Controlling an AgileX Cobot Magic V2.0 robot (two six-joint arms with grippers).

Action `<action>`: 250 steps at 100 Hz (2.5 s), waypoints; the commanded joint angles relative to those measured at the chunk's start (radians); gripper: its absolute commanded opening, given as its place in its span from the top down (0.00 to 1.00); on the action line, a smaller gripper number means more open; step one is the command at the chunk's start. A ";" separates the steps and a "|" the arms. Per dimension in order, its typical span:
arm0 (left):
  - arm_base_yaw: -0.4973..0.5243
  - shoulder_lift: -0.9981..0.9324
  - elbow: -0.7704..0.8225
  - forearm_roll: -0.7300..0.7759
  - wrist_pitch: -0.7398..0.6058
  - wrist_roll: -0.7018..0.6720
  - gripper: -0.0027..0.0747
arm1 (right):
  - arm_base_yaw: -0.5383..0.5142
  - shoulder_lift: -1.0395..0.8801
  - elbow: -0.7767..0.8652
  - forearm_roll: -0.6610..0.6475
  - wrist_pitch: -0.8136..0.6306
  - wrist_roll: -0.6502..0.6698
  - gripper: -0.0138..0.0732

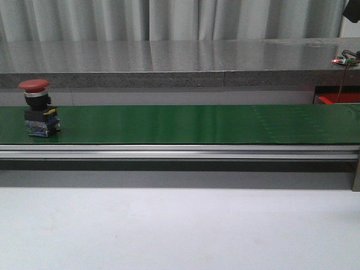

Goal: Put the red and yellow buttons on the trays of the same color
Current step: 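Place the yellow button on the belt with the left gripper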

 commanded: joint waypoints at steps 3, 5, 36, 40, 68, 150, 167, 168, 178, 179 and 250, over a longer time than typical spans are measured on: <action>-0.007 -0.138 -0.031 -0.039 -0.028 0.002 0.70 | 0.002 -0.039 -0.033 0.007 -0.027 -0.011 0.81; -0.007 -0.149 -0.031 -0.044 -0.025 0.002 0.70 | 0.002 -0.039 -0.033 0.007 -0.027 -0.011 0.81; -0.059 -0.261 -0.031 -0.136 0.129 0.012 0.70 | 0.002 -0.039 -0.033 0.007 -0.027 -0.011 0.81; -0.079 -0.275 -0.031 -0.136 0.131 0.012 0.70 | 0.002 -0.039 -0.033 0.007 -0.027 -0.011 0.81; -0.254 -0.293 -0.027 -0.125 0.223 0.012 0.70 | 0.002 -0.039 -0.033 0.007 -0.027 -0.011 0.81; -0.394 -0.293 0.087 -0.039 0.182 0.010 0.69 | 0.002 -0.039 -0.033 0.007 -0.027 -0.011 0.81; -0.394 -0.287 0.089 -0.039 0.170 0.010 0.64 | 0.002 -0.039 -0.033 0.007 -0.027 -0.011 0.81; -0.394 -0.283 0.089 -0.039 0.170 0.010 0.64 | 0.002 -0.039 -0.033 0.007 -0.027 -0.011 0.81; -0.394 -0.272 0.089 -0.039 0.167 0.010 0.60 | 0.002 -0.039 -0.033 0.007 -0.027 -0.011 0.81; -0.394 -0.272 0.089 -0.039 0.167 0.010 0.60 | 0.002 -0.039 -0.033 0.007 -0.027 -0.011 0.81; -0.394 -0.270 0.089 -0.039 0.124 0.010 0.34 | 0.002 -0.039 -0.033 0.007 -0.027 -0.011 0.81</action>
